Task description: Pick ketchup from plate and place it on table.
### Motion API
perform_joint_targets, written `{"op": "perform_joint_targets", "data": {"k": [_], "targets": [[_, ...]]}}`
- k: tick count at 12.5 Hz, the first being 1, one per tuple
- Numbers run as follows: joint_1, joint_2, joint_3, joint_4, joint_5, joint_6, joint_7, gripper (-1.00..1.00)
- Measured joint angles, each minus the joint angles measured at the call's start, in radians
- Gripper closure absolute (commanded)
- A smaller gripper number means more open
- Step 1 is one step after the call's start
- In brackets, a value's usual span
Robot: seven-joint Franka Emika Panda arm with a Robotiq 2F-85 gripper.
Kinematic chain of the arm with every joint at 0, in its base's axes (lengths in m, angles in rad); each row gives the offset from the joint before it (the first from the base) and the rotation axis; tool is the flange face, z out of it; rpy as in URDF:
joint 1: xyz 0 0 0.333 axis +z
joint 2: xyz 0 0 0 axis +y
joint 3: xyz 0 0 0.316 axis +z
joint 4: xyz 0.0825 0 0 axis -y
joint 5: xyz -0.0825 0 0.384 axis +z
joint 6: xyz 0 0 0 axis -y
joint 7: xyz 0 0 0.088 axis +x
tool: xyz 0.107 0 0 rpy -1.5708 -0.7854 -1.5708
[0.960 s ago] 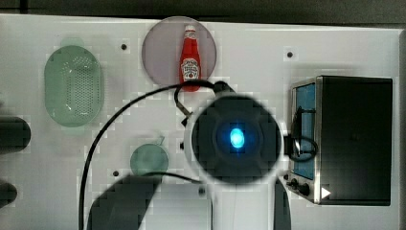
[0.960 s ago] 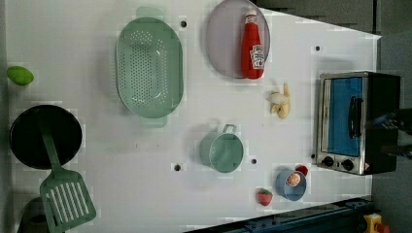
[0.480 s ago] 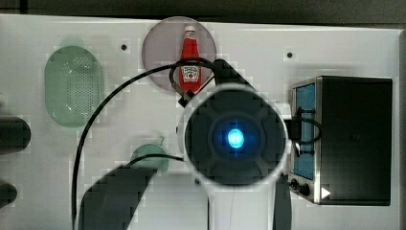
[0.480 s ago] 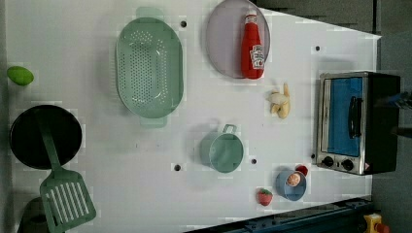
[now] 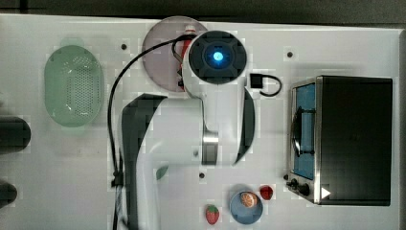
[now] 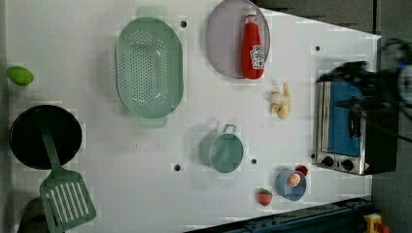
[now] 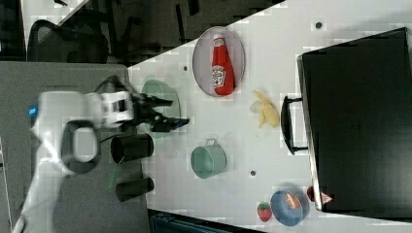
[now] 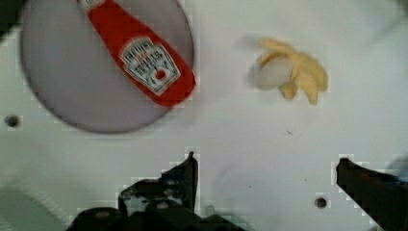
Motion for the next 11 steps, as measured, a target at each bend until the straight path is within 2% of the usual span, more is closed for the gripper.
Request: {"op": "perform_joint_targets", "data": {"k": [5, 11], "targets": [[0.015, 0.21, 0.014, -0.005, 0.002, 0.213, -0.089, -1.0], [0.024, 0.416, 0.027, 0.11, -0.009, 0.281, -0.45, -1.0]]}}
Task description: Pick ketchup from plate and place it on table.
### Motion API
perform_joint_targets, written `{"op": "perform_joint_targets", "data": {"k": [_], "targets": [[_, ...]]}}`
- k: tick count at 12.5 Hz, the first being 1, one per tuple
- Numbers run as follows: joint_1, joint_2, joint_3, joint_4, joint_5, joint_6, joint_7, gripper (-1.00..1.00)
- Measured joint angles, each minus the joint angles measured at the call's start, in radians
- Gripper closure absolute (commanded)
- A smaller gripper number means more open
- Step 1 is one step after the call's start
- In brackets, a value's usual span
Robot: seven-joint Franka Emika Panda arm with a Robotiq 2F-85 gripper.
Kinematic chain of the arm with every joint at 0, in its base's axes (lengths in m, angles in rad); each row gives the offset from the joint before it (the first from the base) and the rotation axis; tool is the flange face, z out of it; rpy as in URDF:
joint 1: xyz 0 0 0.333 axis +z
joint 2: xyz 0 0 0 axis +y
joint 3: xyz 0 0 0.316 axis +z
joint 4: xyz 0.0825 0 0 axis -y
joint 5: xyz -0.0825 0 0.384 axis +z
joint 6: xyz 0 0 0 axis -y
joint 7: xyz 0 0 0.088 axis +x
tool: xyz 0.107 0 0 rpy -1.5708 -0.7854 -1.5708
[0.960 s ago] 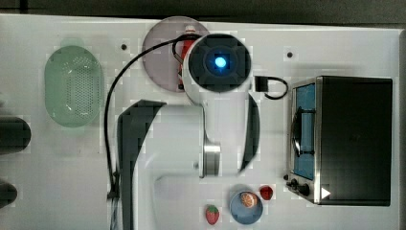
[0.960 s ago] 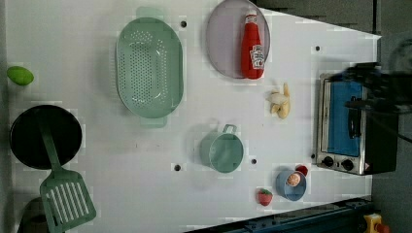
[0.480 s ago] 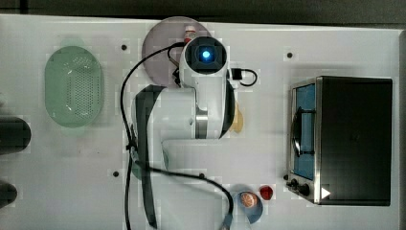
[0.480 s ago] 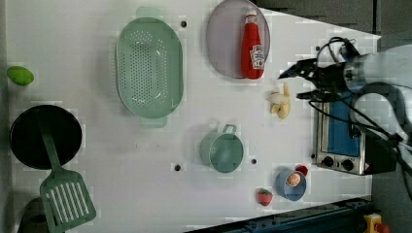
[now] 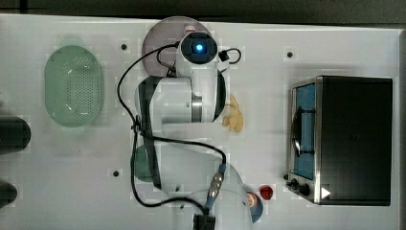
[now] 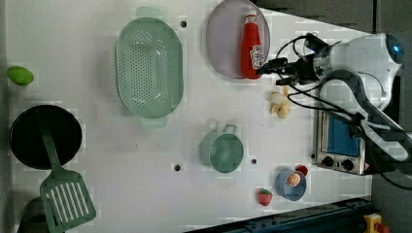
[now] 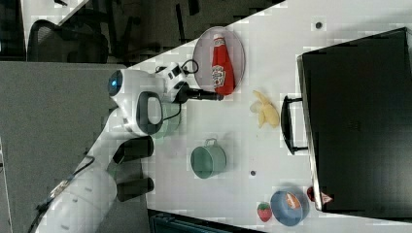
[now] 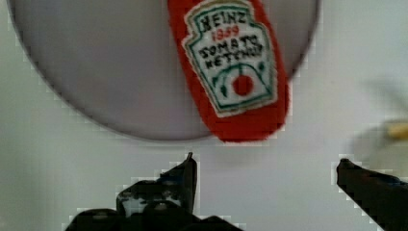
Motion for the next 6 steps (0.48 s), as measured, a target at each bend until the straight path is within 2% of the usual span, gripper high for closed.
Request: {"op": "perform_joint_targets", "data": {"k": [3, 6], "targets": [[0.007, 0.103, -0.004, 0.115, -0.007, 0.009, -0.136, -1.0], [0.009, 0.179, -0.004, 0.212, -0.019, 0.014, -0.188, -1.0]]}}
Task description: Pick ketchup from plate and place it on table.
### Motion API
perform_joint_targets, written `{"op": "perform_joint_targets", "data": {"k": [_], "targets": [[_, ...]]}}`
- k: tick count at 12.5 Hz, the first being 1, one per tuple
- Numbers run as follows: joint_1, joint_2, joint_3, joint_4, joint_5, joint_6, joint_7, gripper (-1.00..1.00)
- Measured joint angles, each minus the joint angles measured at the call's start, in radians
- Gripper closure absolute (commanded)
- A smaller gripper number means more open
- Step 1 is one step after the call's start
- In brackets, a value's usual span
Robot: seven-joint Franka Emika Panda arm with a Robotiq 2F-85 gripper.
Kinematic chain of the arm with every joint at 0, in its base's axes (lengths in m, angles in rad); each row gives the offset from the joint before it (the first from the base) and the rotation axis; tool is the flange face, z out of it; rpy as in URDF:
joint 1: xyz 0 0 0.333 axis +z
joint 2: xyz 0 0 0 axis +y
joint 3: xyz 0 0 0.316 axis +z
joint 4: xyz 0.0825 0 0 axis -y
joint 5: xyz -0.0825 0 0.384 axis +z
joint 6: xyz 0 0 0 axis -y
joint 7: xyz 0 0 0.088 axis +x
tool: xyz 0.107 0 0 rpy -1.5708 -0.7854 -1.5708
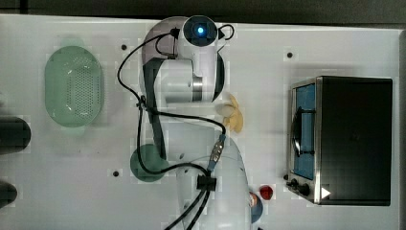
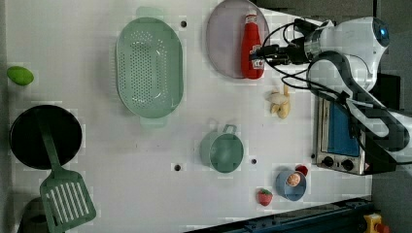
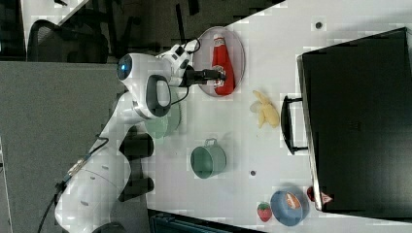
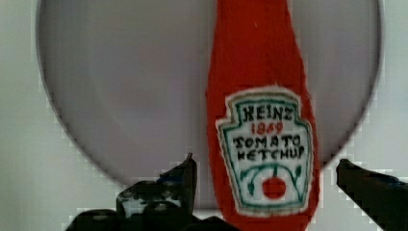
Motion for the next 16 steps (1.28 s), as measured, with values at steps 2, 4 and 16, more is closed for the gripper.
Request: {"op": "perform_joint_targets", "data": {"k": [2, 4, 16], "targets": [[0.004, 0.04, 0.0, 0.03, -0.03, 0.021, -0.018, -1.0], [0.006, 0.076, 0.005, 0.047, -0.076, 0.069, -0.019, -1.0], [0.017, 0.14, 0.005, 0.085, -0.072, 0.157, -0.02, -0.18]]}}
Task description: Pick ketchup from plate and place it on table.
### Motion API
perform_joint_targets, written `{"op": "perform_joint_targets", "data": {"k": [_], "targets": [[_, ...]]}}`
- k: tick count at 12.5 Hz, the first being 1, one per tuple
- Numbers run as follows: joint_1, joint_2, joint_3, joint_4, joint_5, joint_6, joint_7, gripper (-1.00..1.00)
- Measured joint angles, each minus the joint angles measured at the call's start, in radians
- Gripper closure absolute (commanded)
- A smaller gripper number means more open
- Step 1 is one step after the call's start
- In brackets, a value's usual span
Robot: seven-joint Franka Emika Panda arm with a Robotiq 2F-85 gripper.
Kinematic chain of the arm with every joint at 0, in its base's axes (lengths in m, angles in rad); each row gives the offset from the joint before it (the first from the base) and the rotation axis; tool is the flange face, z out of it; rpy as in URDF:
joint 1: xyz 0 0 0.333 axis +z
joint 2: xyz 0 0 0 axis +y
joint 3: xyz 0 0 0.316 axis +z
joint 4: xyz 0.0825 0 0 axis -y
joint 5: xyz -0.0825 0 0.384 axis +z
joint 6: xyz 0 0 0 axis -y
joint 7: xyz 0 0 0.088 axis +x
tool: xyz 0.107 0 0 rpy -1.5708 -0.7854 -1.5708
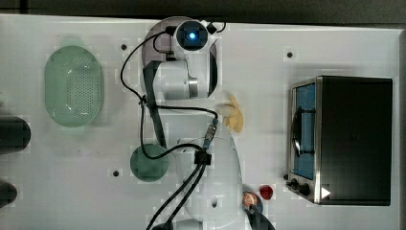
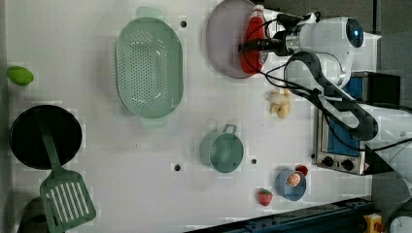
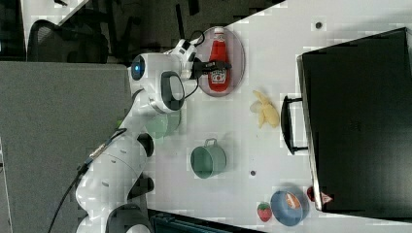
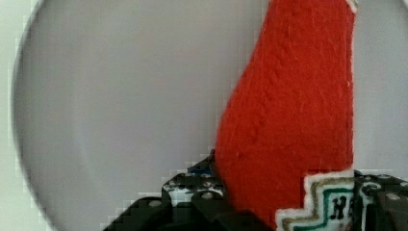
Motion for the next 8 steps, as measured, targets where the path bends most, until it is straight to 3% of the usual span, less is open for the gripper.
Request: {"op": "perform_joint_targets", "data": {"k": [4, 8], "targets": [[-0.002, -0.095, 0.005, -0.026, -0.001, -0.125, 0.012, -0.18], [-0.018, -0.314, 0.003, -0.041, 0.033, -0.365, 0.025, -0.18]]}}
